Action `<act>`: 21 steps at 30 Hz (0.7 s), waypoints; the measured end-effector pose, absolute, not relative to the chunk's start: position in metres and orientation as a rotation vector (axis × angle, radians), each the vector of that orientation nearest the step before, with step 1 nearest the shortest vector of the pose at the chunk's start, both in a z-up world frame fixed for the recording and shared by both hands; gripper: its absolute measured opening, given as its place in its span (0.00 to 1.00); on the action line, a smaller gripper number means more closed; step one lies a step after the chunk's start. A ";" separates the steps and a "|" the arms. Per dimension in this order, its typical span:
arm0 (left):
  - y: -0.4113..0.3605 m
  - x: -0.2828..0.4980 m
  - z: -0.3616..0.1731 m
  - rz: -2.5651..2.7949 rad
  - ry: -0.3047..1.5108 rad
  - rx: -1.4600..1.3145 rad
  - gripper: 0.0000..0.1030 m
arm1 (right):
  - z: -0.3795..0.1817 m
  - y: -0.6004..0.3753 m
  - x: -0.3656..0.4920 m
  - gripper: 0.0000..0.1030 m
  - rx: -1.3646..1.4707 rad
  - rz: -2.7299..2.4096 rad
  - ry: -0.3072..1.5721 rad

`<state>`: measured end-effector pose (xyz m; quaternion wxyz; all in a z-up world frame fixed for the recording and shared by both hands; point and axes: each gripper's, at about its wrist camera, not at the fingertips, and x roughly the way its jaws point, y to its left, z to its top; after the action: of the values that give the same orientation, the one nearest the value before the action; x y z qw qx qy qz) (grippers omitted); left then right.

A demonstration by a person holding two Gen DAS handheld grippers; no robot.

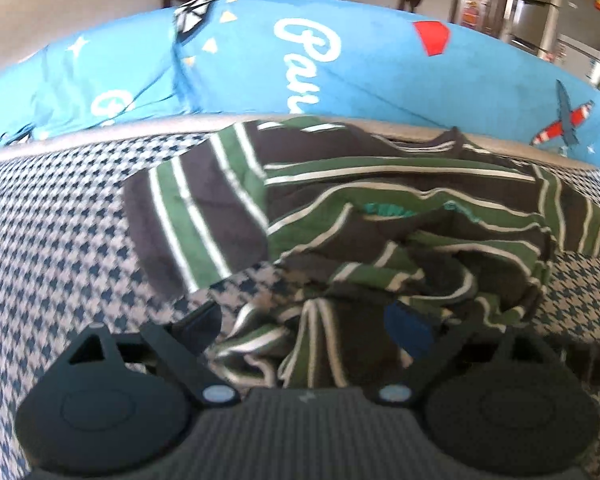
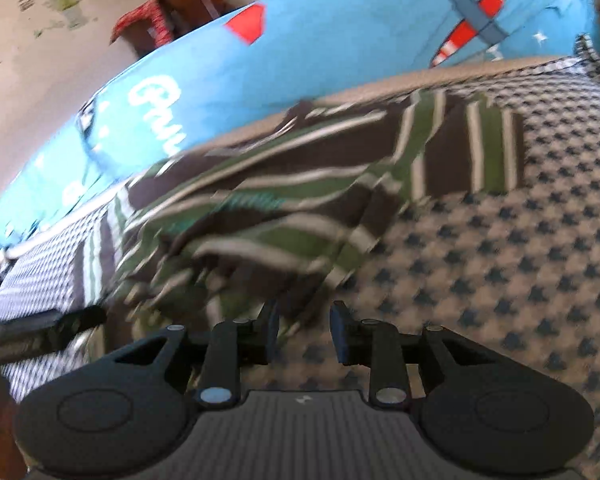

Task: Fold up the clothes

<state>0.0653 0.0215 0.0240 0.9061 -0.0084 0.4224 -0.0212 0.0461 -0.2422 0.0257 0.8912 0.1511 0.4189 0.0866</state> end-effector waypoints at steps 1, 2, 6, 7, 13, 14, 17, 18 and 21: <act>0.024 0.064 0.024 -0.032 0.873 -0.027 0.90 | 0.025 -0.237 0.043 0.28 0.317 0.207 0.878; 0.027 0.063 0.024 -0.022 0.874 -0.041 0.90 | 0.023 -0.231 0.039 0.28 0.322 0.235 0.888; 0.033 0.064 0.025 0.001 0.872 -0.066 0.90 | 0.030 -0.205 0.025 0.28 0.301 0.352 0.888; 0.034 0.064 0.026 0.007 0.869 -0.065 0.90 | 0.033 -0.199 0.020 0.29 0.284 0.381 0.871; 0.037 0.066 0.028 0.018 0.857 -0.077 0.90 | 0.040 -0.168 -0.001 0.50 0.223 0.522 0.813; 0.037 0.066 0.028 0.019 0.857 -0.079 0.90 | 0.039 -0.163 -0.003 0.50 0.214 0.548 0.814; 0.038 0.067 0.028 0.023 0.860 -0.080 0.90 | 0.035 -0.145 -0.010 0.52 0.158 0.588 0.807; 0.039 0.067 0.028 0.023 0.862 -0.080 0.90 | 0.033 -0.140 -0.012 0.53 0.133 0.583 0.798; 0.042 0.067 0.029 0.027 0.866 -0.084 0.90 | 0.026 -0.129 -0.015 0.53 0.083 0.568 0.792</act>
<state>0.0673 0.0418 0.0286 0.9067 -0.0408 0.4196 0.0130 -0.0150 -0.1293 0.0265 0.8829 0.0401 0.3803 0.2726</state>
